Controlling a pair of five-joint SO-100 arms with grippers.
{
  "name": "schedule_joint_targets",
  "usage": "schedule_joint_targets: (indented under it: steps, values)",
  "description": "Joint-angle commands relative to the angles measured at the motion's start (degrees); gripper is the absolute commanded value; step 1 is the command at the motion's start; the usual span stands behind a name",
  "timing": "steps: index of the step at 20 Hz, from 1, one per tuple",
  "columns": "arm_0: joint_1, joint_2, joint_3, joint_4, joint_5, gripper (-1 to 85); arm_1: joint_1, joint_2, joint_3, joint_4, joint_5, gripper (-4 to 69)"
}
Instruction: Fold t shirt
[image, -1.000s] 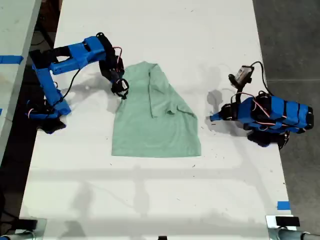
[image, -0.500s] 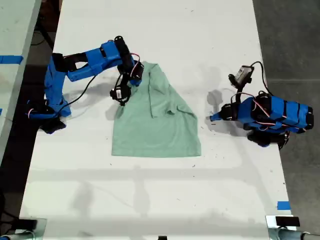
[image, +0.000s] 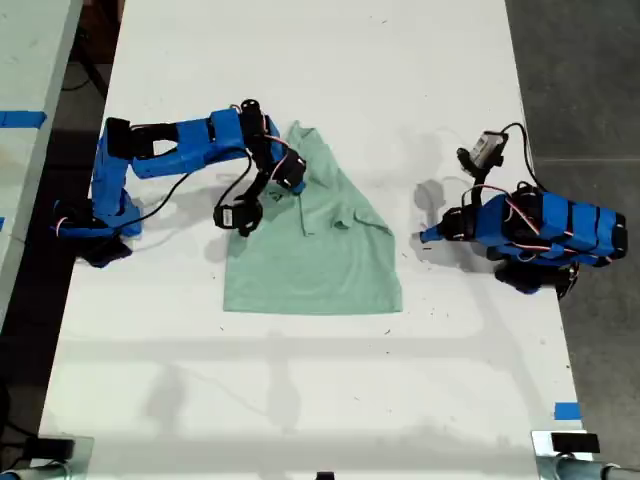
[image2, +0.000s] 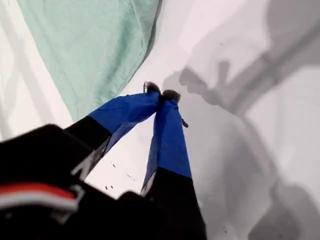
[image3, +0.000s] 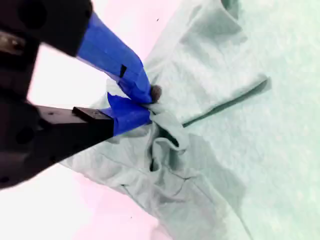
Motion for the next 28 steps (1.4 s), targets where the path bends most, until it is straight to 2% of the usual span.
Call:
schedule_joint_targets:
  steps: [1,3,4,6,8,11,13,16,18,20,22,23,24,26,28]
  values:
    - [0.97,-2.64,-3.34,-3.87,-4.57,11.8,0.35,0.62,3.96,0.18,-0.79,1.5]
    - [1.49,-4.75,-3.34,-5.89,-5.1,35.0,0.18,0.62,3.96,0.18,-0.79,1.5]
    - [1.76,-4.83,-3.34,-6.24,-4.83,42.1,0.18,0.62,3.96,0.18,-0.79,1.5]
    - [1.32,-3.6,-3.25,-5.19,-4.75,45.4,0.18,0.62,3.96,0.18,-0.97,1.5]
    - [-0.97,0.09,-2.99,-0.7,-7.21,42.0,0.18,0.62,3.96,0.18,-0.97,1.5]
    - [-9.32,11.6,1.67,9.05,-17.23,39.1,0.18,0.62,3.96,0.18,-1.05,1.5]
    - [-16.17,23.91,15.03,9.67,-20.57,35.3,0.09,0.62,3.96,0.18,-1.05,1.5]
    - [-20.57,43.51,33.31,9.58,-24.17,21.8,0.09,0.62,3.96,0.18,-1.05,1.5]
    - [-16.52,54.14,44.3,9.49,-31.9,17.5,0.09,0.62,3.96,0.18,-1.14,1.5]
    - [-8.53,61.79,54.4,8.7,-42.19,13.4,0.09,0.62,3.96,0.18,-1.14,1.5]
    - [0.26,69.08,63.9,7.56,-52.29,11.9,0.09,0.62,3.96,0.18,-1.05,1.5]
    - [3.78,73.39,68.91,6.86,-56.16,14.6,0.09,0.62,3.96,0.18,-1.05,1.5]
    - [7.38,78.22,73.04,4.39,-57.48,16.2,0.0,0.62,3.96,0.18,-1.05,1.5]
    - [12.83,86.66,77.43,0.79,-60.64,9.6,0.18,0.62,3.96,0.18,-1.05,1.5]
    - [16.08,97.91,83.06,-2.72,-67.41,6.3,0.18,0.62,3.96,0.18,-0.97,1.5]
